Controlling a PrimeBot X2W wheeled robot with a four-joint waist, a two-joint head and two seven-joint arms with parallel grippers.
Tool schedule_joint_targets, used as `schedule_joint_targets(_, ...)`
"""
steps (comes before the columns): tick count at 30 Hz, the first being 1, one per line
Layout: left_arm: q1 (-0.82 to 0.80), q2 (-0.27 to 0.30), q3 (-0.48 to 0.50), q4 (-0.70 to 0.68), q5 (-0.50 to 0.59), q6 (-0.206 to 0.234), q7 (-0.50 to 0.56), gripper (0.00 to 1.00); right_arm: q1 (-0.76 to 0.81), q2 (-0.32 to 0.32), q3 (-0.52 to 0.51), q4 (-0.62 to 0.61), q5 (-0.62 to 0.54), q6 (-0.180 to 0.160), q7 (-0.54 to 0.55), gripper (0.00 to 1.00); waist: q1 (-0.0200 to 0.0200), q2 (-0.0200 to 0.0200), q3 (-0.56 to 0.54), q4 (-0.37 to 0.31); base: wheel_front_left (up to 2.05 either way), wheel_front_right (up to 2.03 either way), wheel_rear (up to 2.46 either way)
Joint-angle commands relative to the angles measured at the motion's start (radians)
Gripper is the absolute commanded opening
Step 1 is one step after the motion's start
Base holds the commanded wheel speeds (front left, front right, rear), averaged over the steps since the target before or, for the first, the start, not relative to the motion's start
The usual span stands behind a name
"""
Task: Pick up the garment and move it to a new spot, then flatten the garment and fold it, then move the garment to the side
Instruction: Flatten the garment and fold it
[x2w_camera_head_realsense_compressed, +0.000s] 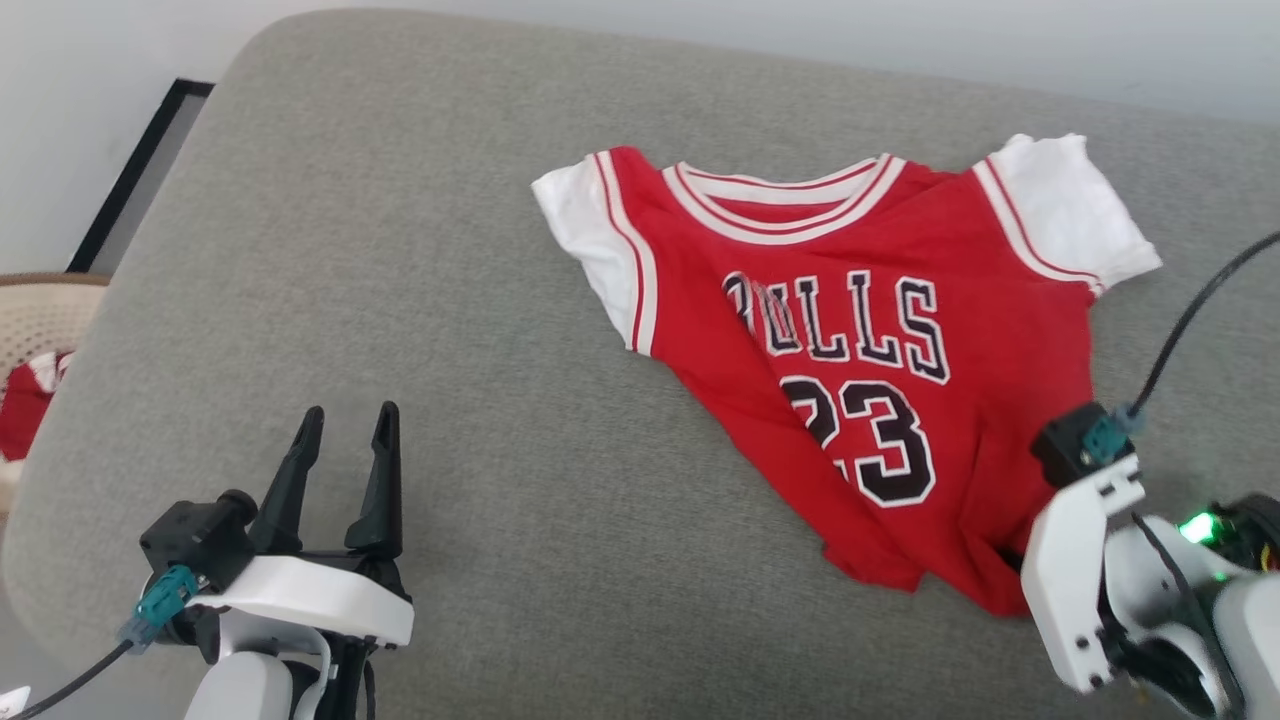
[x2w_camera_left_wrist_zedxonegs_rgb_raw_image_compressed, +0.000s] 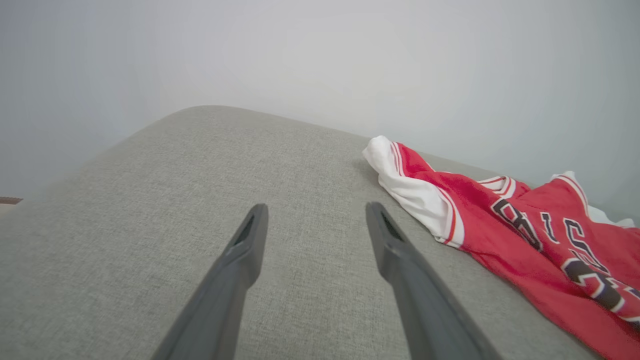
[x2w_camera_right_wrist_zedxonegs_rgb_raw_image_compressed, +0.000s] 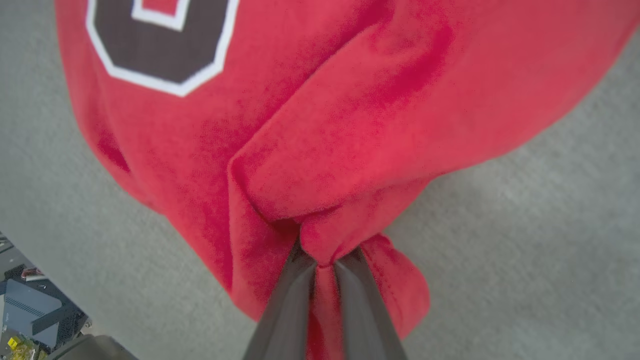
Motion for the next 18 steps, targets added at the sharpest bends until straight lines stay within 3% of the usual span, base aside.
schedule_joint_targets(1, 0.011, 0.009, 0.002, -0.007, -0.005, -0.003, -0.005, 1.0, 0.048, -0.016, -0.002, -0.021, 0.004, 0.0, 0.019, 0.0, 0.0, -0.0001, -0.011, -0.022, 0.0, 0.0, 0.0)
schedule_joint_targets(7, 0.021, 0.017, 0.002, -0.014, -0.008, -0.003, -0.005, 1.0, 0.15, -0.035, -0.053, -0.125, 0.002, 0.0, 0.056, 0.0, 0.0, -0.0001, -0.02, -0.051, 0.0, 0.0, 0.0)
schedule_joint_targets(18, 0.043, 0.034, 0.01, -0.027, -0.016, -0.003, -0.005, 1.0, 0.415, -0.005, -0.174, -0.33, 0.003, 0.0, 0.145, 0.0, 0.0, -0.0001, -0.02, -0.078, 0.0, 0.0, 0.0)
